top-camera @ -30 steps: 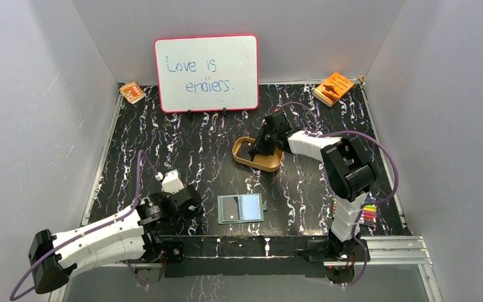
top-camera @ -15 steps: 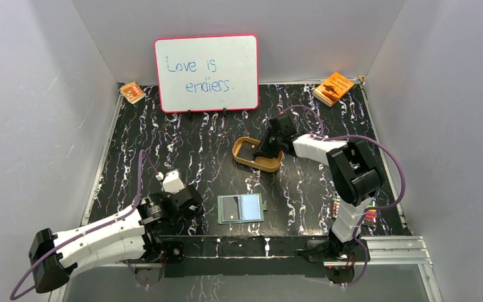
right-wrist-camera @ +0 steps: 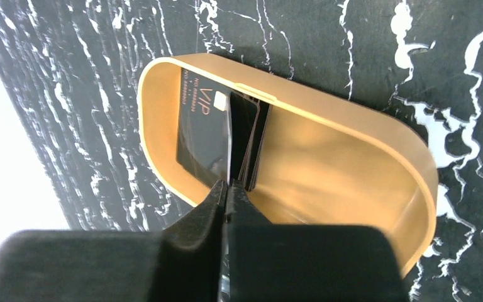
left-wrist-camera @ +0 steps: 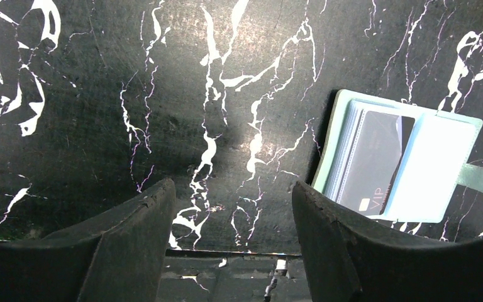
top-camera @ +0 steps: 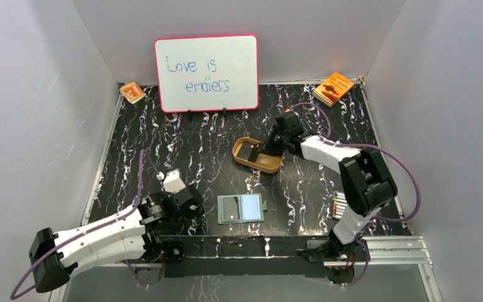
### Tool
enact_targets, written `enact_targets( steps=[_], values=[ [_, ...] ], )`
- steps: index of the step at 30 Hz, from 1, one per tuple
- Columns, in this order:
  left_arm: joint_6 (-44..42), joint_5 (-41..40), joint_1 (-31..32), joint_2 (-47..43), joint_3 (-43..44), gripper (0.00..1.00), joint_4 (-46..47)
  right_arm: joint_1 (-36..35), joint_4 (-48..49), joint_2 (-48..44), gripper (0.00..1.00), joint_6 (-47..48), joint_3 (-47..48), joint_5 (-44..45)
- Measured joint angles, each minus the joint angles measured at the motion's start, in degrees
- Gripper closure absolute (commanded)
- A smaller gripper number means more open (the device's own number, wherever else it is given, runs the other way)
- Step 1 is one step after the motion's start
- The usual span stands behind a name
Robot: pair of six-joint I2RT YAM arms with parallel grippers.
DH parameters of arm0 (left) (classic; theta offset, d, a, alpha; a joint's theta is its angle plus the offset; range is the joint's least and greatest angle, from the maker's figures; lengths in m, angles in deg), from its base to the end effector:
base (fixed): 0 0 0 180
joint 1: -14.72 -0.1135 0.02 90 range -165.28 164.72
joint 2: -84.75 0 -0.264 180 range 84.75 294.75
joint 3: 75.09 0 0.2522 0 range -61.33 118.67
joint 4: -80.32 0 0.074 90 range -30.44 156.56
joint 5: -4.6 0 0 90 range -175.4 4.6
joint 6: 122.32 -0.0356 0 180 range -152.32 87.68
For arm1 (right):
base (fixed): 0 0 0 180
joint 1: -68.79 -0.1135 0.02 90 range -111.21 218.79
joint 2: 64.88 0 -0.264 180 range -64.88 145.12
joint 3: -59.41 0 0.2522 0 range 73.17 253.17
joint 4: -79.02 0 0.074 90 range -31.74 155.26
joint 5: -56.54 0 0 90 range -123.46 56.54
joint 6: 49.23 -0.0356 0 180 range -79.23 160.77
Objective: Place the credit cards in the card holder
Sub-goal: Pick up the credit card from the storage box.
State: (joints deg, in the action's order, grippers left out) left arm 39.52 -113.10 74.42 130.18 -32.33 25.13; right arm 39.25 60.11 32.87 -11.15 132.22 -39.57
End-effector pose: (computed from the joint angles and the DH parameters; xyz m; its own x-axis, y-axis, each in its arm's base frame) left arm 0.0863 -0.1149 0.2005 -0.7410 -0.3995 -0.5398 -0.2066 0.9004 -0.3828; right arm 0.3141 0.1824 0.1930 -0.8102 0.4405 -0.3867 0.1309 0.7791 0.6131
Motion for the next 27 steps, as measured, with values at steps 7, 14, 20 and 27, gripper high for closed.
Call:
enact_targets(
  steps=[7,14,20,27],
  values=[
    [0.0,0.0,0.0,0.0,0.0,0.35,0.7,0.7,-2.4,-4.6,1.0,-1.3,-0.7,-0.3],
    [0.0,-0.3,0.0,-0.3,0.0,0.35,1.1,3.2,-9.1,-9.6,1.0,-5.7,-0.3,-6.3],
    [-0.8,-1.1,0.0,0.2,0.7,0.35,2.2,8.9,-20.7,-11.2,1.0,-8.3,6.8,-18.5],
    [-1.8,-2.4,0.0,0.8,3.8,0.35,3.2,11.8,-18.7,-21.9,1.0,-16.8,2.1,-34.1]
  ],
)
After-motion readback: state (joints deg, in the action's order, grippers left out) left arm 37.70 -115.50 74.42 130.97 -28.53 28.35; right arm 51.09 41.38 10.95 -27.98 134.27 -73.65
